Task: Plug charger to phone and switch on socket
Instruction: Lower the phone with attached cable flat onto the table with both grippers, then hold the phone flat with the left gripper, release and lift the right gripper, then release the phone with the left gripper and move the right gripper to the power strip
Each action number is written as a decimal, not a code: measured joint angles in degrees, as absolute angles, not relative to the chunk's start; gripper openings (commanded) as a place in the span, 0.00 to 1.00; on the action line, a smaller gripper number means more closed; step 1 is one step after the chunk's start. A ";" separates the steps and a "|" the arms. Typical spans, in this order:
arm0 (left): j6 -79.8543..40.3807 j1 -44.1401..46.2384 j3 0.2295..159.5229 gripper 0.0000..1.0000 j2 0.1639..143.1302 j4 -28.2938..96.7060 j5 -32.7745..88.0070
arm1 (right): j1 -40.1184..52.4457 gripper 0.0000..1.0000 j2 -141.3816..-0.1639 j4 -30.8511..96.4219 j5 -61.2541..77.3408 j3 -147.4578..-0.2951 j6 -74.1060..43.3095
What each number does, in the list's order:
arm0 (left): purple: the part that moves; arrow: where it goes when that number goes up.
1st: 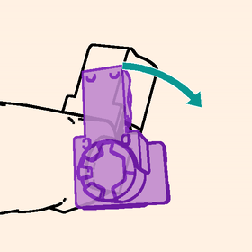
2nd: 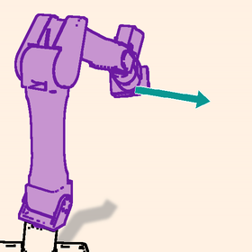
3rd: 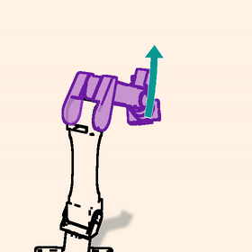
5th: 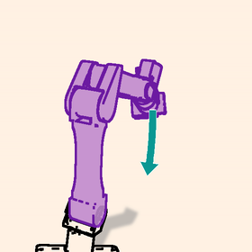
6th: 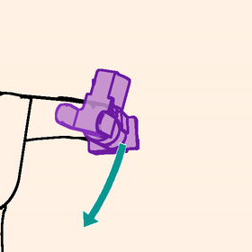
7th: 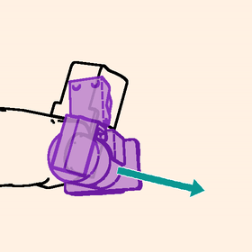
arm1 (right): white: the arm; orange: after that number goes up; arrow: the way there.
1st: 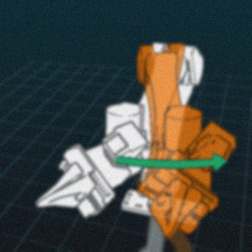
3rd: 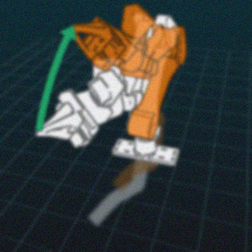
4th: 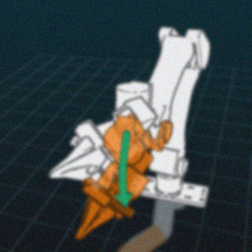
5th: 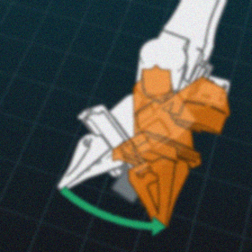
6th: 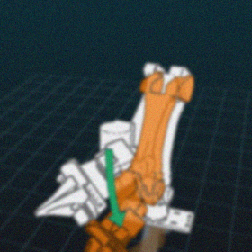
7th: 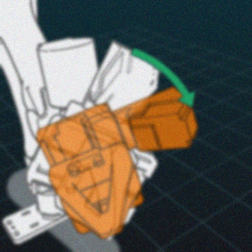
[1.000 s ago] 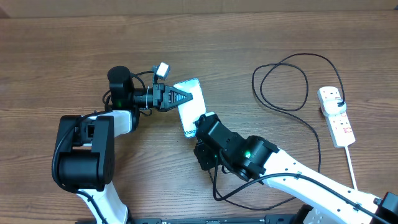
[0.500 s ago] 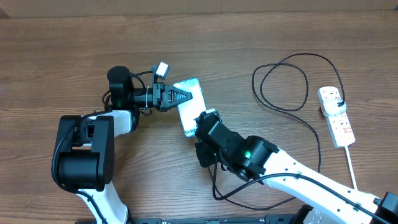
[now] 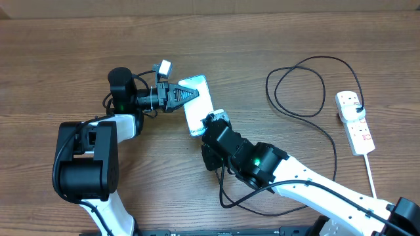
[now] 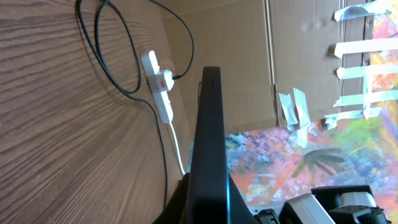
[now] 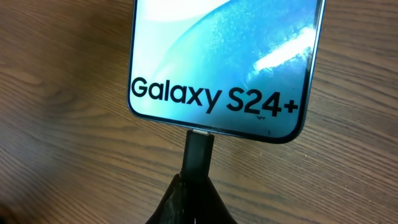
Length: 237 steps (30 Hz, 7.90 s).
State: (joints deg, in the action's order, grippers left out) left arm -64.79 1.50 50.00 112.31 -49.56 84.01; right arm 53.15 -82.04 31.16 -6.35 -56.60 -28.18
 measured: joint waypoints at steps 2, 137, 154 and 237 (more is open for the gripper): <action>-64.82 1.50 50.00 0.04 112.31 -49.56 83.96 | 53.25 0.04 -82.04 31.00 -6.48 -56.60 -28.08; -8.62 4.89 61.76 0.48 111.74 37.23 41.08 | 52.86 1.00 -58.67 53.17 -10.02 -57.43 -30.00; -10.61 4.89 62.24 0.57 110.78 39.27 39.35 | 52.86 1.00 -58.67 53.19 -10.02 -57.43 -30.00; -11.92 7.53 83.00 1.00 52.77 64.34 5.10 | -24.40 0.04 -69.43 69.14 -3.86 -62.28 -36.53</action>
State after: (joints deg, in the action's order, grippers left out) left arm -11.92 7.53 83.00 52.77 64.34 5.10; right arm -24.40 -69.43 69.14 -3.86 -62.28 -36.53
